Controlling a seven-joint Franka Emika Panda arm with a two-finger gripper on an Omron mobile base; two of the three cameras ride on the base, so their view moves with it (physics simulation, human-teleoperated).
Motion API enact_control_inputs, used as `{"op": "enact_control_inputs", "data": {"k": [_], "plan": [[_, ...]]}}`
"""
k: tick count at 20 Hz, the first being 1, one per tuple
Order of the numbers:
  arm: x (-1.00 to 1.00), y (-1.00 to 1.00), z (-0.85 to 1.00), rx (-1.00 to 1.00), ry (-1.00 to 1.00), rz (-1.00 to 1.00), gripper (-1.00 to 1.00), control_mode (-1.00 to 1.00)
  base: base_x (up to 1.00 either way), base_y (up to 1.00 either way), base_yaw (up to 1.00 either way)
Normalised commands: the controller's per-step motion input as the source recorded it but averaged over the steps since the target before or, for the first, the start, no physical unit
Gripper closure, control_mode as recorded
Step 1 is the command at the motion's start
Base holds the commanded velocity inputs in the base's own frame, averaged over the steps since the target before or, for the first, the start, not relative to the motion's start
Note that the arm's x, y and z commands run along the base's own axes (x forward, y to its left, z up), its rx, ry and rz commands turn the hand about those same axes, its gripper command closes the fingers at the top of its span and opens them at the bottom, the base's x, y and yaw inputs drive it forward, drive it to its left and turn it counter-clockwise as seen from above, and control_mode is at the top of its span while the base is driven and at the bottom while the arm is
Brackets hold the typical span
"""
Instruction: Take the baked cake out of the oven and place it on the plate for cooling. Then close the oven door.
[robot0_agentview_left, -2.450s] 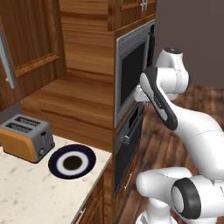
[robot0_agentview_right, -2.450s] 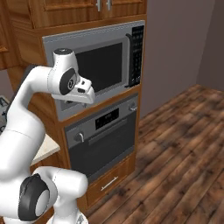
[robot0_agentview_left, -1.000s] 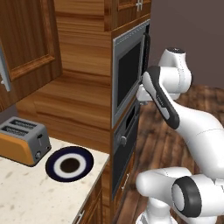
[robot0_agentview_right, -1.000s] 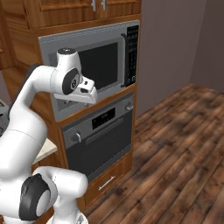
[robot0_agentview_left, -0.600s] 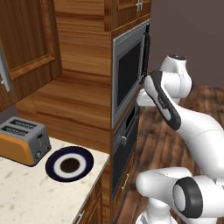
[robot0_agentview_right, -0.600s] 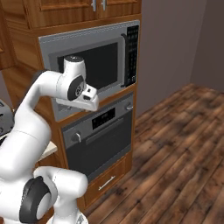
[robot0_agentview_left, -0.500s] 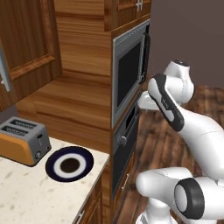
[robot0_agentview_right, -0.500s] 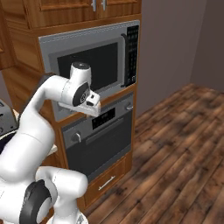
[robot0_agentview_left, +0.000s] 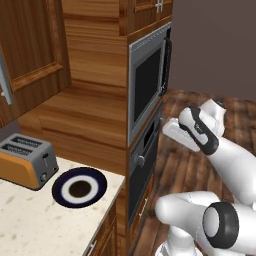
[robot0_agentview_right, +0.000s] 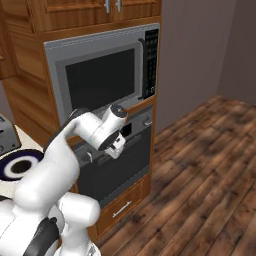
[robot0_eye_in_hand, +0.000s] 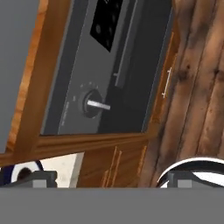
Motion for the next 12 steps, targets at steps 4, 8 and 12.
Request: {"op": "enact_control_inputs", "data": {"k": [4, 8, 12], "plan": [[0.33, -0.12, -0.79, 0.31, 0.07, -0.19, -1.00, -1.00, 0.00, 0.00, 0.00], [0.47, 0.00, -0.65, 0.25, 0.00, -0.10, -1.00, -1.00, 0.00, 0.00, 0.00], [0.39, 0.00, -0.42, 0.29, 0.00, -0.04, -1.00, -1.00, 0.00, 0.00, 0.00]]}}
